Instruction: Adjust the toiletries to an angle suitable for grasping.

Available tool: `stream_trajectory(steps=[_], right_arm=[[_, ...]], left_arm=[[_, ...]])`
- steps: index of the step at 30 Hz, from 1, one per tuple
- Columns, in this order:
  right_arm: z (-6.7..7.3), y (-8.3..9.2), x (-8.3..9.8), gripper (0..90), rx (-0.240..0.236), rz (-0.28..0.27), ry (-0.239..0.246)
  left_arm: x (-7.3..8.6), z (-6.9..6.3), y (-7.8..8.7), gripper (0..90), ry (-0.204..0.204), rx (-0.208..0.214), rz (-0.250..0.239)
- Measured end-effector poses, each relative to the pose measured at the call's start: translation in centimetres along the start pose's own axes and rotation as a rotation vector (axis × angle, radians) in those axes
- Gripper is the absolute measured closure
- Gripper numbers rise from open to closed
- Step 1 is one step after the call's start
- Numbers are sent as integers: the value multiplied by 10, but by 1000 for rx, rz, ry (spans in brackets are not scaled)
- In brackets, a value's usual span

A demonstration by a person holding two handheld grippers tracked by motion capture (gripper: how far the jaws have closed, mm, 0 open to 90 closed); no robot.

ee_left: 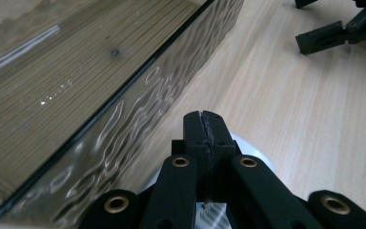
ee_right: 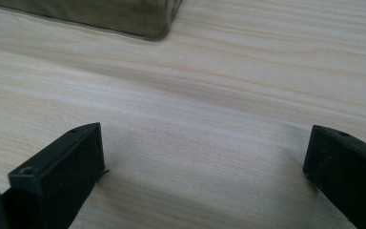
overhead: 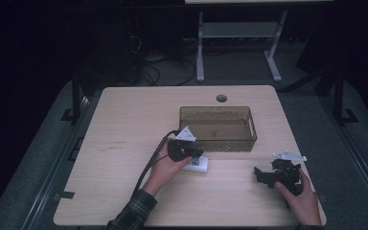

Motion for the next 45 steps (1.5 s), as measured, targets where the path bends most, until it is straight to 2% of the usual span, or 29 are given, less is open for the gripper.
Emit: stream_trajectory(steps=[5,10,16,23,31,45], right_arm=[[0,0,0,0,0,0,0],[0,0,0,0,0,0,0],[0,0,0,0,0,0,0],[0,0,0,0,0,0,0],[0,0,0,0,0,0,0],[0,0,0,0,0,0,0]], left_arm=[[-2,-3,-8,900,-1,11,1],[-1,-5,-22,900,-4,5,16],[2,-4,-29,900,-5,-1,36],[4,-6,-28,900,-9,7,52],[11,-13,-27,900,0,35,69],[20,-25,-16,900,2,70,88]])
Point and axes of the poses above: each handheld gripper's, and its own axes: y roughly backward along the jaws, x roughly out of its underside, z roughly to its left, the point moved 8 cm from there along -y, roughly forward along the jaws, and after that the axes turned 8 degrees about -z, right-handed, at the moved point
